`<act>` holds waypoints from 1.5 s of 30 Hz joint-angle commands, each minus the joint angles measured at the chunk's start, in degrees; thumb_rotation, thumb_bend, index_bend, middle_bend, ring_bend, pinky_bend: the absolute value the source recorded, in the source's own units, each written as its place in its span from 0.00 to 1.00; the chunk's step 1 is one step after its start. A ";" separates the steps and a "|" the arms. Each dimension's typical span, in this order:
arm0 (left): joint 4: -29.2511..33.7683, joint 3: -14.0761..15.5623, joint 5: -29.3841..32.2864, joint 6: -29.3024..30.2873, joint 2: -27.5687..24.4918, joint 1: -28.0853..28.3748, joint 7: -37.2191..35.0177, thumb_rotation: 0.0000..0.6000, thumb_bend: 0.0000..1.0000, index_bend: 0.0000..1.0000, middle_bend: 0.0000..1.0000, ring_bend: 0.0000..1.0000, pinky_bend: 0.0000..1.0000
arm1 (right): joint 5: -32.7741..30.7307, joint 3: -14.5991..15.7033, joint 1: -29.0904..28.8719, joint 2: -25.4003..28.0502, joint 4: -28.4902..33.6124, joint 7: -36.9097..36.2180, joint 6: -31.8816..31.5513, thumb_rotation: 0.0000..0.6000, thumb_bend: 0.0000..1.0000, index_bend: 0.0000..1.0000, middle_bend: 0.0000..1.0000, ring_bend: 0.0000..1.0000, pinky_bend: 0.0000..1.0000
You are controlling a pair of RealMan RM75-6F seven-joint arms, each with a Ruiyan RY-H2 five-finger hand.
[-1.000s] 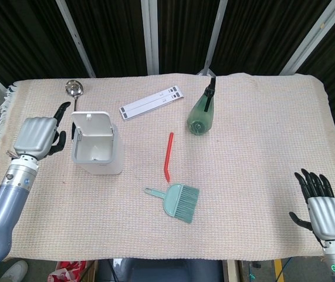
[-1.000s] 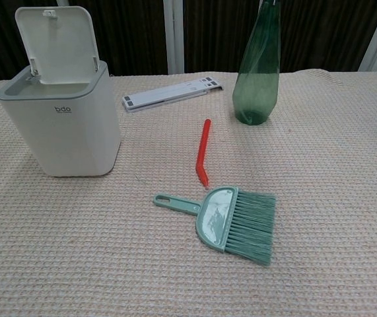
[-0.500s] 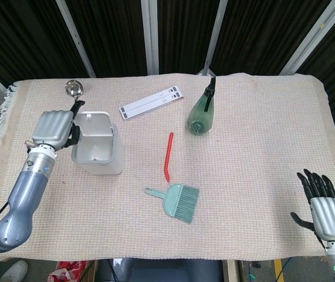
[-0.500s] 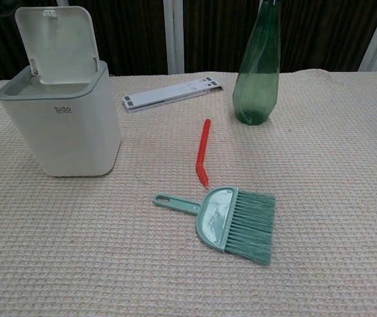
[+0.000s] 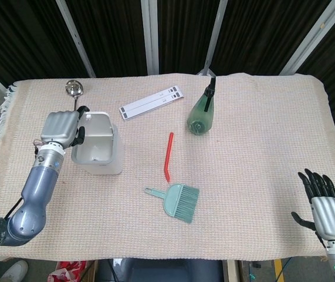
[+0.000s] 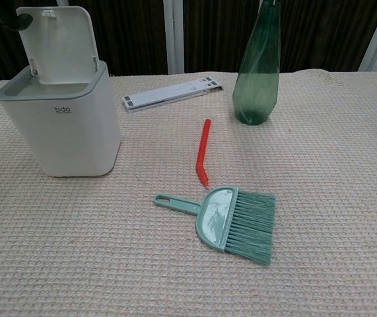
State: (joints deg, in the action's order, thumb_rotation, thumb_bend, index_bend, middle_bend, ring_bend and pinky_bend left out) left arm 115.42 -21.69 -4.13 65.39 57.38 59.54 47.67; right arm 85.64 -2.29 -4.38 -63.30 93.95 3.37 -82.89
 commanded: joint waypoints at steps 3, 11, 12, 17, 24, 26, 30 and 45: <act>2.82 -0.07 1.40 -1.31 -2.76 -0.11 -0.89 1.00 0.63 0.23 1.00 1.00 1.00 | 0.17 0.15 0.04 -0.01 0.21 0.21 0.03 1.00 0.21 0.00 0.00 0.00 0.00; 8.43 1.18 -1.20 -2.56 -7.10 -0.87 -1.53 1.00 0.63 0.23 1.00 1.00 1.00 | 0.60 0.60 0.21 -0.04 0.75 0.68 0.06 1.00 0.21 0.00 0.00 0.00 0.00; 9.25 1.48 -1.47 -2.67 -7.67 -1.01 -1.48 1.00 0.63 0.23 1.00 1.00 1.00 | 0.62 0.63 0.20 -0.02 0.79 0.74 0.09 1.00 0.21 0.00 0.00 0.00 0.00; 13.01 3.21 -0.80 -4.97 -10.86 -1.43 -1.63 1.00 0.63 0.23 1.00 1.00 1.00 | 1.01 0.75 0.28 -0.04 0.90 0.94 -0.13 1.00 0.21 0.00 0.00 0.00 0.00; 16.53 6.06 -3.41 -6.35 -13.24 -2.30 -1.67 1.00 0.63 0.23 1.00 1.00 1.00 | 0.96 0.77 0.39 0.02 0.80 0.91 -0.19 1.00 0.21 0.00 0.00 0.00 0.00; 17.89 6.93 -4.48 -6.76 -14.15 -2.91 -2.17 1.00 0.63 0.23 1.00 1.00 1.00 | 0.86 0.78 0.38 0.05 0.81 0.81 -0.08 1.00 0.21 0.00 0.00 0.00 0.00; 18.53 8.78 -6.13 -7.73 -14.78 -3.84 -2.97 1.00 0.63 0.22 1.00 1.00 1.00 | 0.82 0.79 0.39 0.15 1.01 0.64 0.01 1.00 0.21 0.00 0.00 0.00 0.00; 15.07 14.04 -12.25 -6.32 -8.97 -4.98 -5.02 1.00 0.63 0.21 1.00 1.00 1.00 | 0.10 0.59 0.32 0.27 1.47 0.41 0.49 1.00 0.21 0.00 0.00 0.00 0.00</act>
State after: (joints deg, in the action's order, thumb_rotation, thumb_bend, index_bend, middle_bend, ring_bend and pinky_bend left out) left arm 130.74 -7.94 -16.13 58.82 48.07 54.55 42.76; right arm 85.75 -1.70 -4.06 -63.03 95.43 3.79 -82.40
